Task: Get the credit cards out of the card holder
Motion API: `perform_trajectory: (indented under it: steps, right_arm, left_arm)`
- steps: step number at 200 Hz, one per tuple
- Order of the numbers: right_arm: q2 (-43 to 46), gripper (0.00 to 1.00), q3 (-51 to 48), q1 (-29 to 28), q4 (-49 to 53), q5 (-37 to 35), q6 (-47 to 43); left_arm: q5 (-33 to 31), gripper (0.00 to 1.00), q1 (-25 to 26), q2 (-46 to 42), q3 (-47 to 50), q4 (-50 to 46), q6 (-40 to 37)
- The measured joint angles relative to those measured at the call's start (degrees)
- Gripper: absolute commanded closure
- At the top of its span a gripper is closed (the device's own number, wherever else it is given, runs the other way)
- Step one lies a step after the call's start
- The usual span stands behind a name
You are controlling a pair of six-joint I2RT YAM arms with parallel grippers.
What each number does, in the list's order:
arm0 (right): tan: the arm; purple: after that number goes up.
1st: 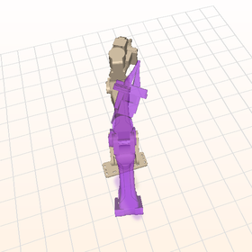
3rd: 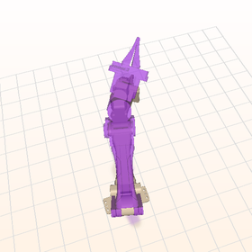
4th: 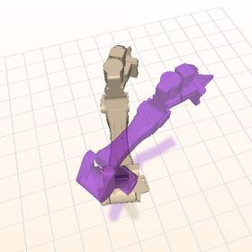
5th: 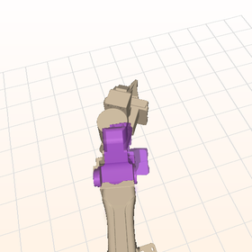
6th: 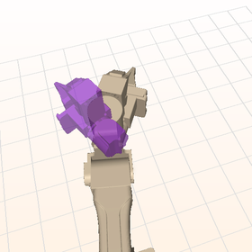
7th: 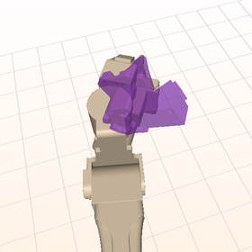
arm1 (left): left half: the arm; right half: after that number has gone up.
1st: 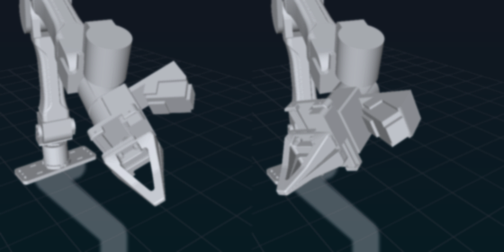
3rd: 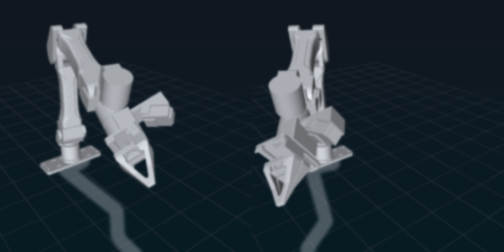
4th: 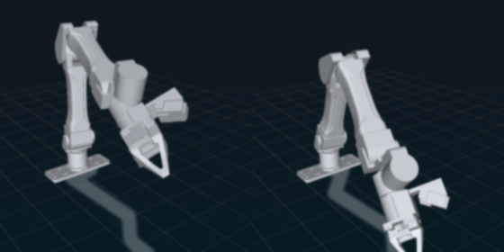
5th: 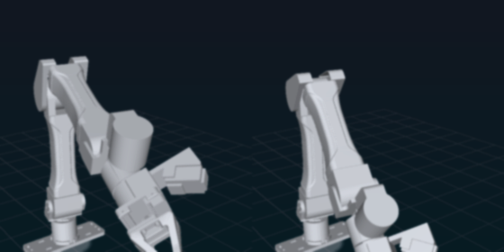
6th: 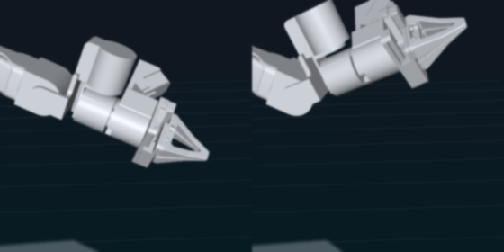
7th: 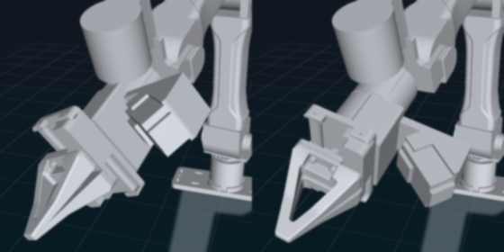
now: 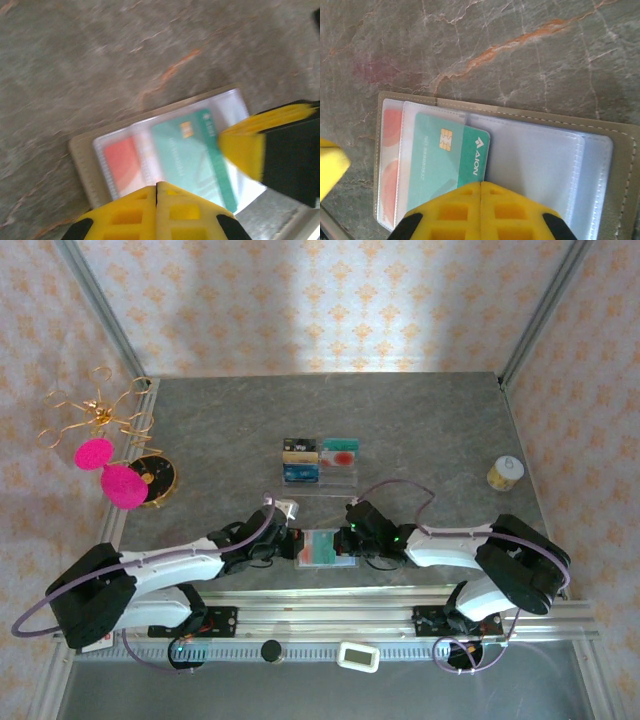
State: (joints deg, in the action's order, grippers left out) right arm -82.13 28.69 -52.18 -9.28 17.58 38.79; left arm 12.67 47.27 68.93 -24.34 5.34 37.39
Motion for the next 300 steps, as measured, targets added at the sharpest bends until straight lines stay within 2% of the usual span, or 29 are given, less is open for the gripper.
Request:
perform_trajectory:
  steps: [16,26,72,93,196,259,300]
  right_arm:
    - [0.0,1.0,0.0,0.0,0.0,0.0,0.0]
    - [0.0,1.0,0.0,0.0,0.0,0.0,0.0]
    - [0.0,0.79,0.0,0.0,0.0,0.4,-0.5]
    - [0.2,0.75,0.0,0.2,-0.1,1.4,-1.4]
    - [-0.6,0.77,-1.3,2.9,-3.6,6.9,-1.4]
    - [0.0,0.77,-1.3,2.9,-3.2,6.3,-1.6]
    - [1.4,0.76,-1.3,2.9,-2.1,6.0,-2.0]
  left_arm:
    - [0.0,0.95,1.4,1.2,-2.1,0.2,0.0]
    - [0.2,0.99,2.2,2.9,-3.1,0.8,0.0]
    - [0.4,1.0,3.0,11.0,-4.1,2.0,-0.2]
    - [0.4,1.0,3.0,11.6,-4.1,2.0,-0.2]
    - [0.4,1.0,3.0,12.2,-3.2,3.5,-0.2]
    - [0.0,1.0,3.0,6.9,-3.6,0.4,-0.4]
    - [0.3,1.0,3.0,9.5,-5.8,0.5,-0.9]
